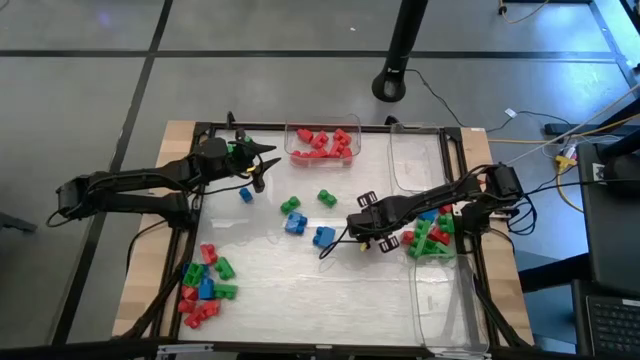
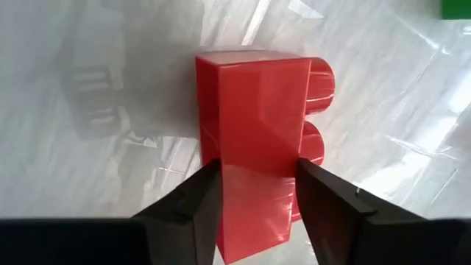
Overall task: Sort blocks
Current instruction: Put the red game piece into the top left transparent bin
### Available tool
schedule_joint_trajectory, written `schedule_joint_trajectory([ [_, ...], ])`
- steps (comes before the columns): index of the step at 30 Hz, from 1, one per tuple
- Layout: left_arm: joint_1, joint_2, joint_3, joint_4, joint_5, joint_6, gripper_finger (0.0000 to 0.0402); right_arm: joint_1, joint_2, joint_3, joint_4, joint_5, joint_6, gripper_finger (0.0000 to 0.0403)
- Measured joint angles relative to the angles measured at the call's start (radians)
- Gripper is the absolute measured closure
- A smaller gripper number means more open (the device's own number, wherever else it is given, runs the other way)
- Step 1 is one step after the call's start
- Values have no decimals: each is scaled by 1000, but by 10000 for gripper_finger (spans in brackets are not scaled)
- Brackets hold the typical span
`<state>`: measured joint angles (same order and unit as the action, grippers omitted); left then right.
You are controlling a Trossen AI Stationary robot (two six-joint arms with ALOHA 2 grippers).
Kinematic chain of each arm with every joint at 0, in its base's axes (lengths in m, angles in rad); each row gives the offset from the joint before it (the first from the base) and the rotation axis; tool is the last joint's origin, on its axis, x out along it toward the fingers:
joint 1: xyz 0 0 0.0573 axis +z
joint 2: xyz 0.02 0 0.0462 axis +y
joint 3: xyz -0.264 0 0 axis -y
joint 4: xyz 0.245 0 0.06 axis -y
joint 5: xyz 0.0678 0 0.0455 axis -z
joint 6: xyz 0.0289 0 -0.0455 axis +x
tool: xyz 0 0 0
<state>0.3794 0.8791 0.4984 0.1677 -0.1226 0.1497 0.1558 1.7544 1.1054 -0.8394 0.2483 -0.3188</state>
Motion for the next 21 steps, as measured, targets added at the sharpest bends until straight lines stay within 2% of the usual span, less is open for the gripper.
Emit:
schedule_joint_trajectory([
  [6, 0, 0, 0, 0, 0, 0, 243, 1, -3, -27, 35, 57, -4, 249],
  [15, 0, 0, 0, 0, 0, 0, 243, 1, -3, -92, 88, 262, -26, 251],
  [21, 0, 0, 0, 0, 0, 0, 243, 1, -3, -160, 190, 363, -45, 306],
])
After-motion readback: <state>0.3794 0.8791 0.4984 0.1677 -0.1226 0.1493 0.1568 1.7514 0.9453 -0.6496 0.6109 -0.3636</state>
